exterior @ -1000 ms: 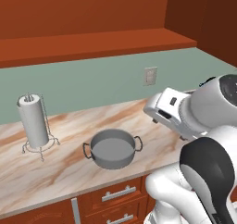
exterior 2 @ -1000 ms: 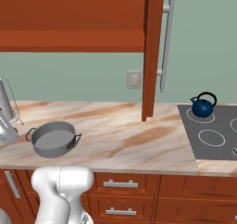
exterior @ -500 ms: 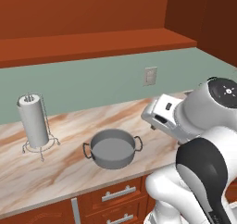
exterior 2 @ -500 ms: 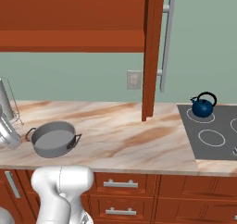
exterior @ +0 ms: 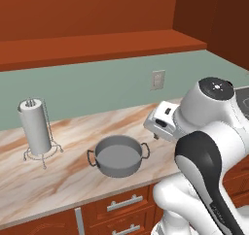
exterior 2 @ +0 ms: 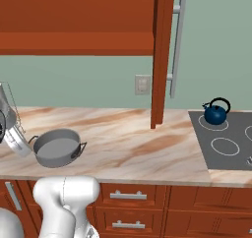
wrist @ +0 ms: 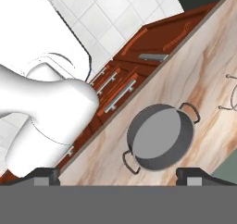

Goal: Pick the kettle from the cabinet and place it on a stove burner. Then pick the pot from the counter and place it on another stove burner. Finally, turn both burners on.

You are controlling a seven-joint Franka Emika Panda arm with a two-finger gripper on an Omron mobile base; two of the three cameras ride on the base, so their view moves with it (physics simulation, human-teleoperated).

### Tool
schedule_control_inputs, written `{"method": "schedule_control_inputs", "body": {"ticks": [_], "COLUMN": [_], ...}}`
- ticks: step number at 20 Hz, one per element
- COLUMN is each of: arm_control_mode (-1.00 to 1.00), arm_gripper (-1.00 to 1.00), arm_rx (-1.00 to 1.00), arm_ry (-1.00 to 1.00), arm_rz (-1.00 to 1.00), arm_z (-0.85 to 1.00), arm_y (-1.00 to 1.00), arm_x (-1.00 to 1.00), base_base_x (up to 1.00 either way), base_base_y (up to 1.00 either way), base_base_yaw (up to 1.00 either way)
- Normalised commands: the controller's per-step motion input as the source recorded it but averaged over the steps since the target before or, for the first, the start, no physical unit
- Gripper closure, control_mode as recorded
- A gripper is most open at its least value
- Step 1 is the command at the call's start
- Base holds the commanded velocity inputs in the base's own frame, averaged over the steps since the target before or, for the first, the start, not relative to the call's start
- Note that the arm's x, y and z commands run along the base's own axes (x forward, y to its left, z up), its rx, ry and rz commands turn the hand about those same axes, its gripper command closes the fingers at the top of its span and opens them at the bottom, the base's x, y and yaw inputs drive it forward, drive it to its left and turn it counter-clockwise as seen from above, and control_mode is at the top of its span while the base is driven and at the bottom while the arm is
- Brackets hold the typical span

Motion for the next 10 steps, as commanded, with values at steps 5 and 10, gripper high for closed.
{"method": "schedule_control_inputs", "body": {"ticks": [5, 10], "arm_control_mode": [-1.0, -1.0], "arm_gripper": [-1.0, -1.0], "arm_rx": [0.0, 0.0], "arm_ry": [0.04, 0.01], "arm_rz": [0.0, 0.0], "arm_z": [-0.35, -0.37], "arm_y": [0.0, 0.0], "arm_x": [0.06, 0.04], "base_base_x": [0.0, 0.0], "base_base_y": [0.0, 0.0], "base_base_yaw": [0.0, 0.0]}}
